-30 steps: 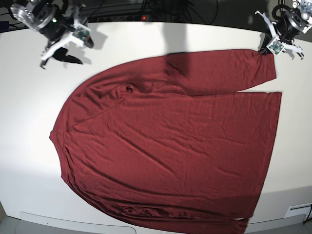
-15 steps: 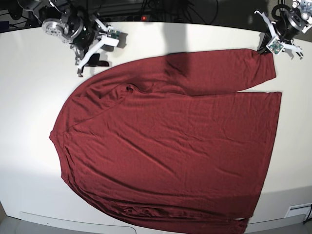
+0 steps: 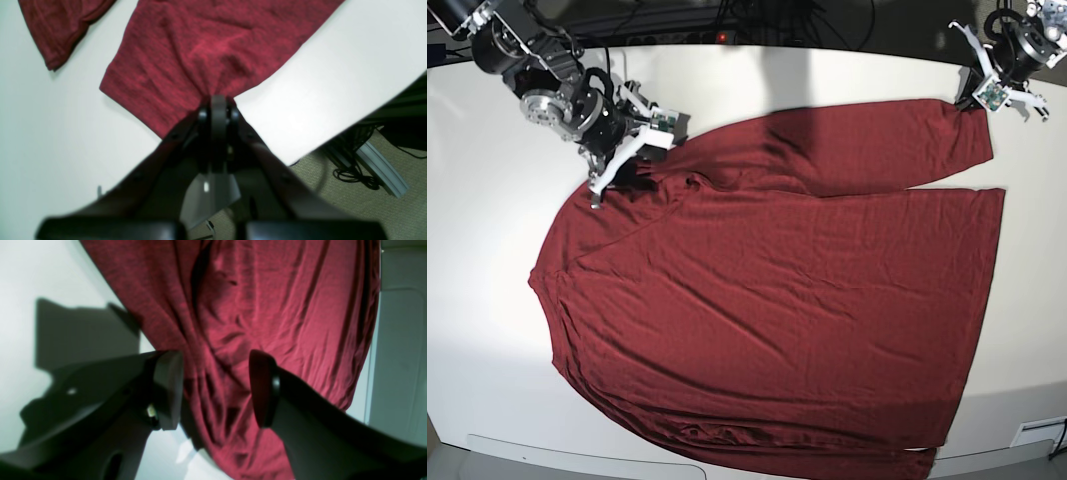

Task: Fold the T-shirt properly
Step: 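Reach the right gripper to the shirt's shoulder edge and grasp it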

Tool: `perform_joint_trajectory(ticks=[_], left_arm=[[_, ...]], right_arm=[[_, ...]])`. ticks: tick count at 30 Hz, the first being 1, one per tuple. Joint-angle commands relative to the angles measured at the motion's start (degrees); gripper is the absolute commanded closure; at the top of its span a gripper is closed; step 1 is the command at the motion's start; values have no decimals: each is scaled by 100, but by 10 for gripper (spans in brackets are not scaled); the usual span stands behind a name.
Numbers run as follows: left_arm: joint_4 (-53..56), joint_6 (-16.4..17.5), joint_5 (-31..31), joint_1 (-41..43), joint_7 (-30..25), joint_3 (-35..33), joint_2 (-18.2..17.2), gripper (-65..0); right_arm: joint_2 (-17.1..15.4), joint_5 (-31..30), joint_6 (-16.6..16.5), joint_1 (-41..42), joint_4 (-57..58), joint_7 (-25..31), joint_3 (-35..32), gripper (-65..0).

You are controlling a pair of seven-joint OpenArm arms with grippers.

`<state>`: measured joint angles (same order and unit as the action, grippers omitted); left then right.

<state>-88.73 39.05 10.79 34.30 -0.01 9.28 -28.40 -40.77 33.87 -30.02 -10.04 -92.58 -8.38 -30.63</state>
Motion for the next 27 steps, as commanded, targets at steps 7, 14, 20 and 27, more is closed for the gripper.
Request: perform_joint_trajectory(ticks=[7,14,20,27], left_arm=[[-13,95,90,76,168,0,-52,0],[-37,95,-254,79,166,2,-52,0],[-442,95,-822,81,184,11,-55,0],[-1285,95,-1996,76,686,527,-55,0]], right_arm=[[-81,-199,-697,179,162,-216,-57,-203],[-83,-737,-422,179,151,-319,-50,-17],[-85,-1475,-107,179,-304,-748,-44,0],[-83,-1770,94,181,-837,-758,382,0]])
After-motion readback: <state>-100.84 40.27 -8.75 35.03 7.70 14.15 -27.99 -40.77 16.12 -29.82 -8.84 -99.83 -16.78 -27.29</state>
